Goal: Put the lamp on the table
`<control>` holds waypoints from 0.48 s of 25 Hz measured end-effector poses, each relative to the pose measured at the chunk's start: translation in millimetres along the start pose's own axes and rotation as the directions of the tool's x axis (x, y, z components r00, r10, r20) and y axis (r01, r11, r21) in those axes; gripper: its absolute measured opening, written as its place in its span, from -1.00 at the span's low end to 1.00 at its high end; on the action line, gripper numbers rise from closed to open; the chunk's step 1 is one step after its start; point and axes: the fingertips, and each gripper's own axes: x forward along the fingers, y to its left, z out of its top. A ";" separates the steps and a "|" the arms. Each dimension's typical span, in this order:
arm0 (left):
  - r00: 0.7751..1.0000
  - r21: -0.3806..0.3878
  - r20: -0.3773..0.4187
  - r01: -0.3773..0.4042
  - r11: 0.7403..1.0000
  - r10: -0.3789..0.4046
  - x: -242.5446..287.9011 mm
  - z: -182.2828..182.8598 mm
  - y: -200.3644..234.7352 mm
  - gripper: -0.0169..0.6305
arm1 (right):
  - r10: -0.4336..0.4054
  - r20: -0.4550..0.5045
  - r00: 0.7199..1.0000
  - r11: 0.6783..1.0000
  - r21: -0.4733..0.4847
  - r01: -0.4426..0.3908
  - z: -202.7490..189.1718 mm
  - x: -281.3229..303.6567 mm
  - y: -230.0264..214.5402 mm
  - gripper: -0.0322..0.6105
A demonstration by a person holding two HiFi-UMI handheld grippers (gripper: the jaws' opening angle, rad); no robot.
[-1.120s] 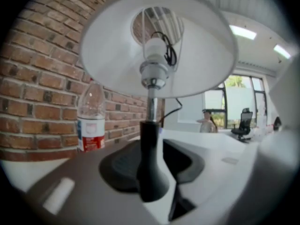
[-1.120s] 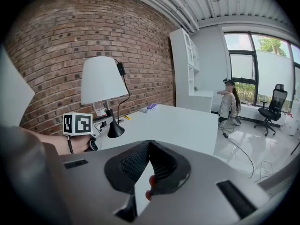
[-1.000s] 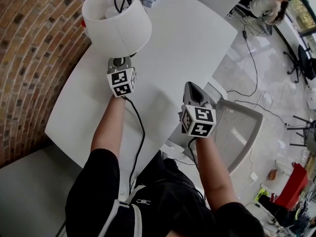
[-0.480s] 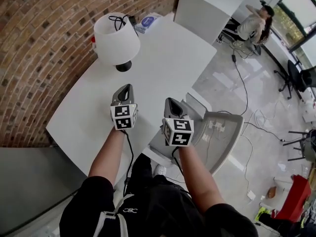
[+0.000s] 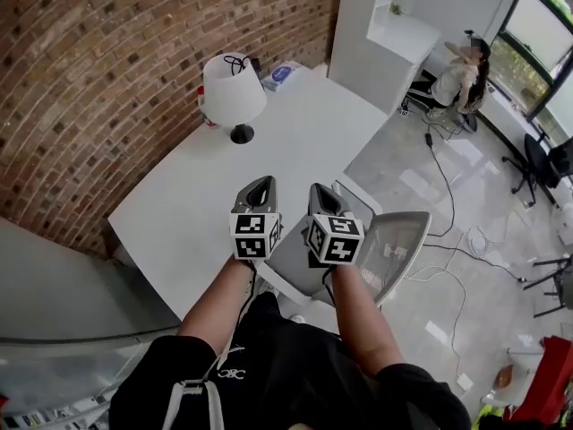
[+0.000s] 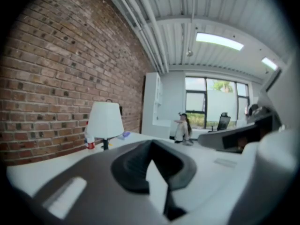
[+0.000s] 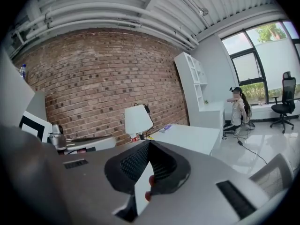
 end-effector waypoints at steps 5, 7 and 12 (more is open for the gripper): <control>1.000 0.024 0.021 0.000 1.000 0.000 -26.6 25.5 -13.9 -0.95 | 0.007 0.051 0.999 0.998 -0.060 -0.004 23.9 -30.4 11.0 -0.90; 0.999 0.017 0.038 0.007 1.000 -0.008 -33.1 36.7 -16.9 -0.94 | 0.003 0.071 0.998 0.996 -0.094 0.003 32.0 -38.7 15.9 -0.90; 0.998 0.018 0.065 0.012 1.000 -0.013 -49.6 49.0 -23.2 -0.95 | 0.024 0.135 0.991 0.990 -0.140 -0.005 38.5 -57.4 30.3 -0.90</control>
